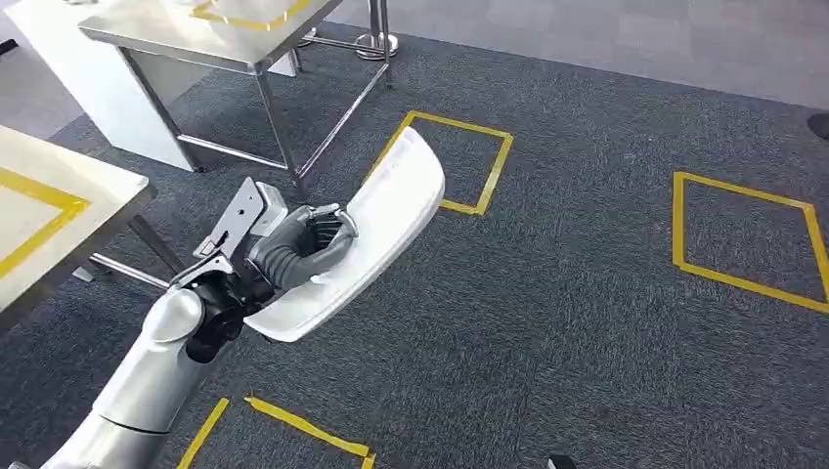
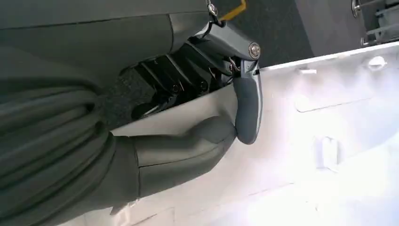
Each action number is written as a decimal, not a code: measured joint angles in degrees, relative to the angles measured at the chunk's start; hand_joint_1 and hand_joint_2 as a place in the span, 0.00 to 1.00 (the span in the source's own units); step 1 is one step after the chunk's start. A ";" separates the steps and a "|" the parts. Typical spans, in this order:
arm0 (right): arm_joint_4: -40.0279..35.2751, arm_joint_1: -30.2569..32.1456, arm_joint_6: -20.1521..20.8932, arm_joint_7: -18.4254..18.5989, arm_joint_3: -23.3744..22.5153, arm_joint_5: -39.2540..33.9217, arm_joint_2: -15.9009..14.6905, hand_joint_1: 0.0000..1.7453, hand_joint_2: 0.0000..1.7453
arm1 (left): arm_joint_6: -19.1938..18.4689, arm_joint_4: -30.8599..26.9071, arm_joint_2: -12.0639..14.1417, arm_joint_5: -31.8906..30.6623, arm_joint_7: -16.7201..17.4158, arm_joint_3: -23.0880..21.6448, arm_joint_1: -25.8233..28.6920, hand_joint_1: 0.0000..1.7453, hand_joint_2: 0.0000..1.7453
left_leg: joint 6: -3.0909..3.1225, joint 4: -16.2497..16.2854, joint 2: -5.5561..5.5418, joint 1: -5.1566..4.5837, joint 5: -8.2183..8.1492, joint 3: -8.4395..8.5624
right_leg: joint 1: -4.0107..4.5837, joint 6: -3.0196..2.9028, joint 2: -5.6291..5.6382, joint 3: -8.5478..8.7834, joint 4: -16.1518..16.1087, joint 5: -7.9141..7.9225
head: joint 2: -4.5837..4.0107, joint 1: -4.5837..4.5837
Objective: Take the parts from the cabinet and place them on the table.
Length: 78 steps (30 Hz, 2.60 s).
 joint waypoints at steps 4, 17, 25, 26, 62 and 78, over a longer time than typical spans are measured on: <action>0.00 0.07 0.30 -0.33 0.07 0.59 -0.13 0.00 0.00 | 0.00 -0.20 1.07 -0.17 -0.44 0.74 0.53 1.00 1.00 | -0.62 8.36 5.36 -0.23 -4.95 -4.07 | -0.10 -1.46 -2.04 0.11 -0.76 0.42 | 0.00 -0.57; -0.02 -0.25 0.15 -0.22 0.22 1.64 -0.33 0.00 0.00 | 0.85 -2.41 2.05 -0.83 -0.85 1.84 3.38 1.00 1.00 | 2.49 -0.77 7.36 -0.82 -0.41 1.52 | 0.59 0.50 -6.43 1.06 -0.57 -0.76 | 0.00 -0.48; -0.02 0.09 0.48 -0.72 0.81 2.29 -0.63 0.00 0.00 | 1.14 -2.80 1.64 -1.18 -0.66 2.01 4.13 1.00 1.00 | 2.67 0.01 2.58 -0.28 -0.45 1.08 | 0.00 1.48 -1.41 -3.65 7.50 -1.54 | 0.00 -0.15; -0.02 0.04 0.48 -0.76 0.96 2.34 -0.63 0.00 0.00 | 1.18 -2.99 1.64 -1.20 -0.66 2.08 4.12 1.00 1.00 | 2.31 0.34 1.92 -0.14 -0.62 1.00 | -0.30 1.59 -0.27 -0.78 1.73 0.85 | 0.00 -0.13; -0.02 -0.27 1.11 -1.07 1.36 3.12 -0.37 0.00 0.00 | 1.49 -4.15 2.16 -1.68 -0.39 3.50 5.32 1.00 1.00 | 0.45 -0.13 -0.66 -0.41 0.35 -0.43 | -0.32 -0.30 -0.09 0.92 -1.36 0.47 | 0.00 0.06; -0.02 -0.36 0.81 -0.98 1.44 3.21 -0.07 0.00 0.00 | 1.64 -3.93 1.88 -1.70 -0.37 3.58 5.24 1.00 1.00 | 2.49 -0.13 7.66 -0.29 0.11 0.28 | 0.12 1.41 -6.68 2.02 -1.01 -1.04 | 0.00 -0.31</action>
